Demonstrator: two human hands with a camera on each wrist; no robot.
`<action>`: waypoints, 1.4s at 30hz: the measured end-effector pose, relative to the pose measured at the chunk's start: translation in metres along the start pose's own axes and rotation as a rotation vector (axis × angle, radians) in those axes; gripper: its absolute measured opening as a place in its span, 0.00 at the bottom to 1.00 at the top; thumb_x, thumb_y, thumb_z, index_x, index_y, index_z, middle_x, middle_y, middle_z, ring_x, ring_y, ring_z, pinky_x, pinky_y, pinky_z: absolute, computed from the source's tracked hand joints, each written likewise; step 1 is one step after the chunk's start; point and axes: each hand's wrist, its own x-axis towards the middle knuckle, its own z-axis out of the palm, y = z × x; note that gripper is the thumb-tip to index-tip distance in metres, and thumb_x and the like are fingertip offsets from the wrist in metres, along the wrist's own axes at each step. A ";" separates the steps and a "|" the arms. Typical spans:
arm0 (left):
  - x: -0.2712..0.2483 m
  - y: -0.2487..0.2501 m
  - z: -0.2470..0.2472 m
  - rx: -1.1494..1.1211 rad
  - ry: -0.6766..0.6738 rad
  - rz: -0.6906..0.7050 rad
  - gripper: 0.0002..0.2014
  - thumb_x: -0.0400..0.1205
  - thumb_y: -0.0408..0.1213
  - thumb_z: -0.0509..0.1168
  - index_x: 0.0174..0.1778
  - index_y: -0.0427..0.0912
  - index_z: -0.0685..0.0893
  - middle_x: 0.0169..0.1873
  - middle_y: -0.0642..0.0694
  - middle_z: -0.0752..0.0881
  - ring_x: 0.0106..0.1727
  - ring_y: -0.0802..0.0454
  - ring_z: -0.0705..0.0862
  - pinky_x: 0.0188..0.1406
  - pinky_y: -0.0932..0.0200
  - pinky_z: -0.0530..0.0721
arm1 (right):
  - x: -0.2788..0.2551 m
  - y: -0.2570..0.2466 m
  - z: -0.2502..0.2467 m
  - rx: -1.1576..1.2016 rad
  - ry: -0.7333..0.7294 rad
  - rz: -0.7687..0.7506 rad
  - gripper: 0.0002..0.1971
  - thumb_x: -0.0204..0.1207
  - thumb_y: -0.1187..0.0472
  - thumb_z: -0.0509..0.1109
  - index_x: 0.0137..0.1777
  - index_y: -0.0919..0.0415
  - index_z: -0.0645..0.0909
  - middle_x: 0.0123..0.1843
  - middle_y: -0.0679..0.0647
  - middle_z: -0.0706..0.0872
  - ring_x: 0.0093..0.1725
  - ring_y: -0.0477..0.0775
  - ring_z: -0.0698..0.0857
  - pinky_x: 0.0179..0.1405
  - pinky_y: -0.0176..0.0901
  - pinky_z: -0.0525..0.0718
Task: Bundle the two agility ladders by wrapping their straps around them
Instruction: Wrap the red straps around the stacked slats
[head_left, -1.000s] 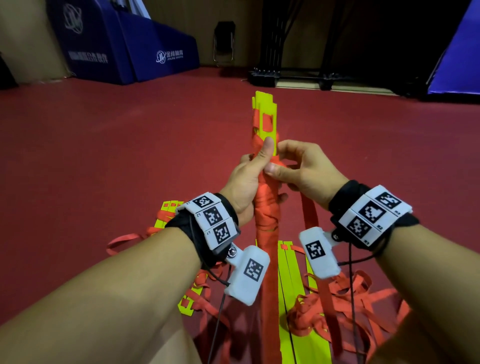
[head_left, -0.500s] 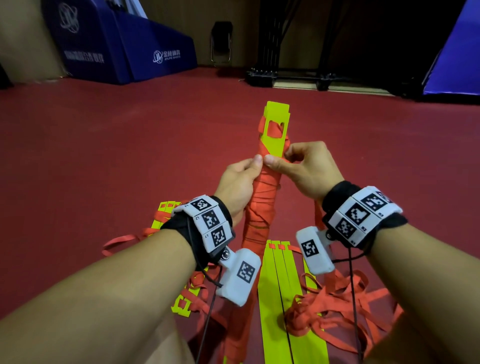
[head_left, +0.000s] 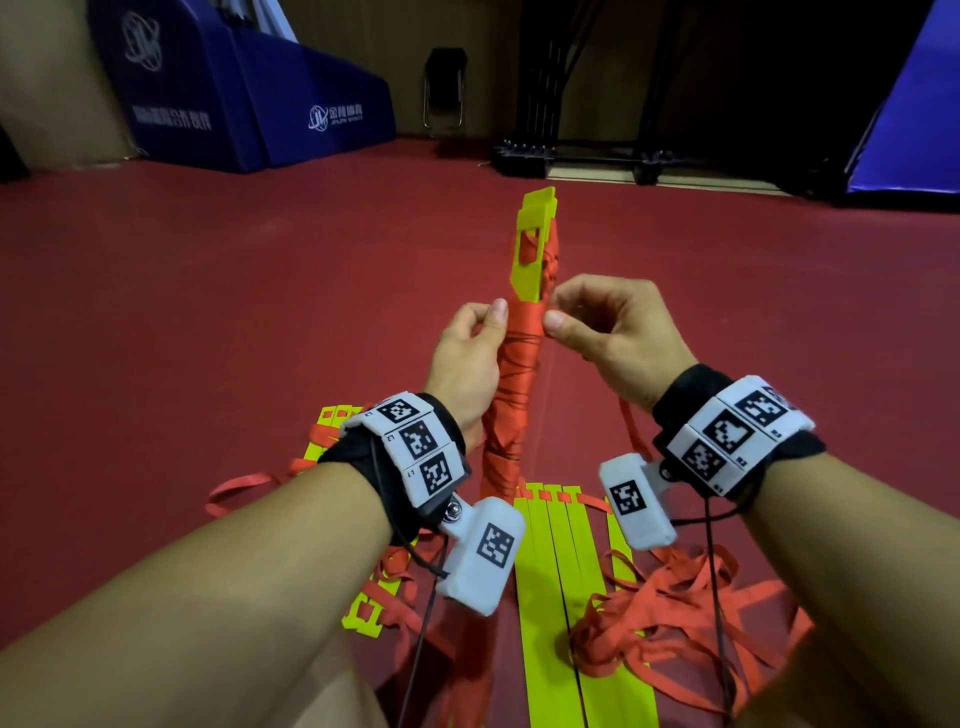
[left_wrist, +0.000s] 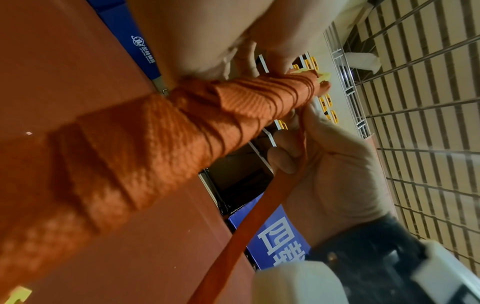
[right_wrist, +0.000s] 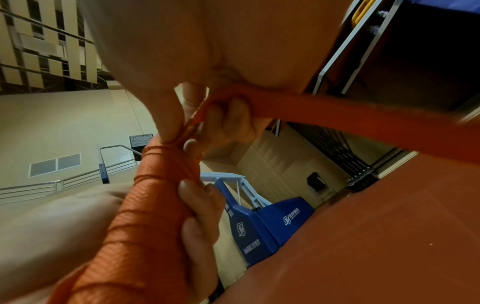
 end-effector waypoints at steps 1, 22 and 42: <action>0.000 0.000 0.000 -0.001 0.004 0.004 0.12 0.91 0.44 0.60 0.43 0.45 0.78 0.33 0.44 0.80 0.36 0.45 0.79 0.30 0.56 0.79 | 0.000 0.000 0.001 0.001 0.005 -0.009 0.05 0.77 0.60 0.75 0.41 0.52 0.85 0.32 0.56 0.79 0.31 0.53 0.72 0.32 0.44 0.70; -0.012 0.001 0.009 -0.144 -0.088 0.018 0.26 0.85 0.52 0.65 0.58 0.27 0.87 0.52 0.22 0.89 0.50 0.31 0.88 0.62 0.31 0.83 | 0.001 0.007 0.008 -0.130 0.207 0.139 0.22 0.68 0.46 0.83 0.28 0.56 0.75 0.25 0.47 0.81 0.23 0.39 0.73 0.26 0.37 0.72; 0.002 0.003 -0.001 -0.084 0.105 0.078 0.32 0.81 0.63 0.67 0.56 0.31 0.84 0.47 0.27 0.90 0.49 0.27 0.90 0.52 0.35 0.91 | 0.004 0.009 0.001 0.033 0.041 0.023 0.13 0.74 0.70 0.74 0.50 0.52 0.81 0.45 0.51 0.85 0.46 0.47 0.85 0.51 0.43 0.83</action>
